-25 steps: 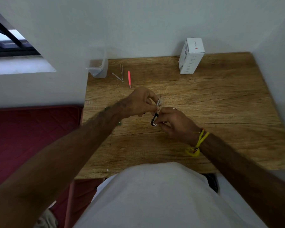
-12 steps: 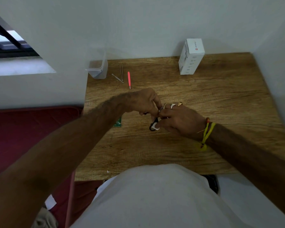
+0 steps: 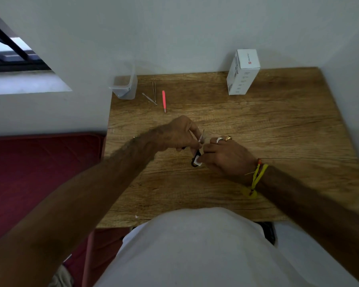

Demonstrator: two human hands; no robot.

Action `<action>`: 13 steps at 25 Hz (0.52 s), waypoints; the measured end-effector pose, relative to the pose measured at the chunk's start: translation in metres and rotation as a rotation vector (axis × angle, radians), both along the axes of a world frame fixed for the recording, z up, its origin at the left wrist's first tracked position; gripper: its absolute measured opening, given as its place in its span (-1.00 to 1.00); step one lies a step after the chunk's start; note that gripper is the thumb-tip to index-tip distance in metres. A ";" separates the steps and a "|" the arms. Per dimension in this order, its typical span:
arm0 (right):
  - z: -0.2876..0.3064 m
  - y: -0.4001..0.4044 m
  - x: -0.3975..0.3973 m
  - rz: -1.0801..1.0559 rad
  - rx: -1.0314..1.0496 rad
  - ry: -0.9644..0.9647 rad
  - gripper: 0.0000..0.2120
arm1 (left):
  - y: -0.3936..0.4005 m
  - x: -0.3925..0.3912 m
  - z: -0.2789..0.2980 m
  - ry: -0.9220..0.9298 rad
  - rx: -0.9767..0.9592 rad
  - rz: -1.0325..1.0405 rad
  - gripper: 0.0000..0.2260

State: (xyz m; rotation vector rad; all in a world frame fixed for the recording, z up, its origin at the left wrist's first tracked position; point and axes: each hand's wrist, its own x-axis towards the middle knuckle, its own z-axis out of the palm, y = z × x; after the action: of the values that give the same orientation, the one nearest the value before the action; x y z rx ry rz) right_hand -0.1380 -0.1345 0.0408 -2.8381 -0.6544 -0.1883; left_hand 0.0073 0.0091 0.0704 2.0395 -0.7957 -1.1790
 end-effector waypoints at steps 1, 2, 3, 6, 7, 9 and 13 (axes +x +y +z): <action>-0.004 0.002 -0.004 -0.055 0.031 0.025 -0.82 | 0.003 -0.004 -0.003 -0.007 -0.020 0.054 -0.88; -0.008 0.005 -0.008 -0.115 0.059 0.048 -0.83 | 0.005 -0.008 -0.007 -0.018 -0.040 0.105 -0.88; -0.011 0.009 -0.012 -0.178 0.093 0.072 -0.84 | 0.007 -0.013 -0.010 -0.029 -0.061 0.155 -0.89; -0.015 0.022 -0.021 -0.403 0.268 0.178 -0.85 | 0.013 -0.026 -0.017 -0.031 -0.140 0.316 -0.89; -0.014 0.027 -0.023 -0.496 0.353 0.217 -0.83 | 0.014 -0.031 -0.019 -0.028 -0.165 0.371 -0.90; -0.013 0.036 -0.025 -0.671 0.518 0.258 -0.82 | 0.016 -0.039 -0.021 -0.041 -0.196 0.475 -0.91; -0.005 0.049 -0.024 -0.951 0.851 0.318 -0.83 | 0.019 -0.054 -0.025 -0.062 -0.245 0.667 -0.87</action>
State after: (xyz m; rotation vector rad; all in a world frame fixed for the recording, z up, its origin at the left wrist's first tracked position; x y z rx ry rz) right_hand -0.1616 -0.0859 0.0362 -2.0263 0.7157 -0.1103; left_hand -0.0464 0.0286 0.0452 1.9124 -0.2240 -0.6096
